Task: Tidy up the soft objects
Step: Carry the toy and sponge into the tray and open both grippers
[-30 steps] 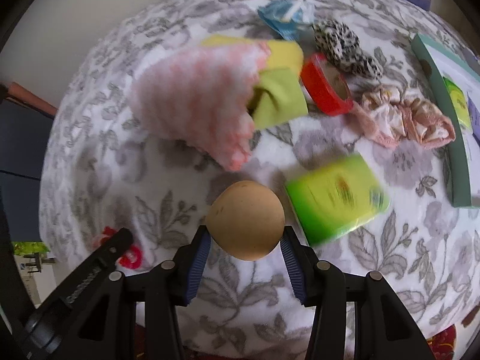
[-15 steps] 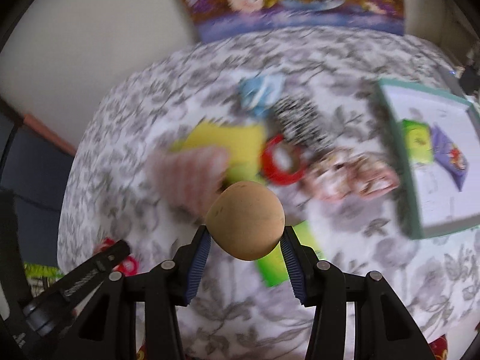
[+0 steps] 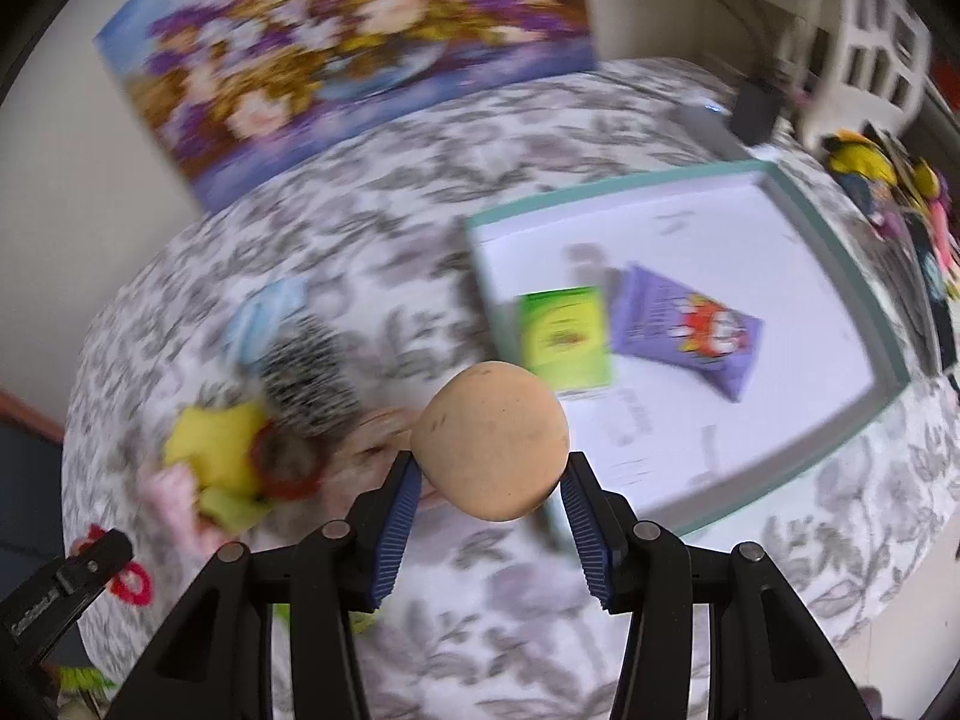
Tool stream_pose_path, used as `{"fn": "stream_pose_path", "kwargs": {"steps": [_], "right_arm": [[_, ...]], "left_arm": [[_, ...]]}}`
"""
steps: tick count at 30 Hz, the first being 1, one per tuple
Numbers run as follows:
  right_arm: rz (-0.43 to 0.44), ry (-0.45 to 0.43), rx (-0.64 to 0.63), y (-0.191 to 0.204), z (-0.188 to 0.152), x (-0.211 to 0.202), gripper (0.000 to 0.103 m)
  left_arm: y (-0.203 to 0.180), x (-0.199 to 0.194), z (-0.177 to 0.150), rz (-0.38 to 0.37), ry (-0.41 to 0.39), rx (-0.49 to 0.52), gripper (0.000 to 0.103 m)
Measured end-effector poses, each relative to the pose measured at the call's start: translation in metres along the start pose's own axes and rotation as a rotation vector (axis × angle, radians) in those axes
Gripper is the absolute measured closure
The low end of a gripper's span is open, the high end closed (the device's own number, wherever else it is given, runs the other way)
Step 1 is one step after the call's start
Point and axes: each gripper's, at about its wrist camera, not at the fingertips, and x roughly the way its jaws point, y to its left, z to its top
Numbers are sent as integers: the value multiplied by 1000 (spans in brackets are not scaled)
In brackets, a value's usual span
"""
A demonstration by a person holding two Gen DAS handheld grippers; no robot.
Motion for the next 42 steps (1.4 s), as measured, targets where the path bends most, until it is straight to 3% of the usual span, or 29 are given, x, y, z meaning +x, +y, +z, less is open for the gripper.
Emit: {"fn": "stream_pose_path", "kwargs": {"steps": [8,12,17,26,34,37,38,39,42], "right_arm": [[-85,-9,181,-74,22,6,52],[-66,9,252,-97,24,12,52],[-111,-16,301,-130,34,14,52],[-177,-31,418,-192,50,20,52],[-162,-25,438,-213,56,20,52],[-150,-41,434,-214,57,12,50],[-142,-47,433,-215,58,9,50],[-139,-52,432,-216,58,7,50],[-138,-56,423,-216,59,3,50]], "left_arm": [[-89,6,-2,0,22,122,69],[-138,10,-3,-75,45,164,68],[-198,22,-15,-119,63,240,68],[-239,40,-29,-158,83,293,68],[-253,45,-38,-172,85,333,68],[-256,45,-42,-176,82,354,55],[-257,44,-43,-181,82,359,40],[-257,44,-44,-187,82,362,33],[-257,42,-45,-201,75,363,31]]}}
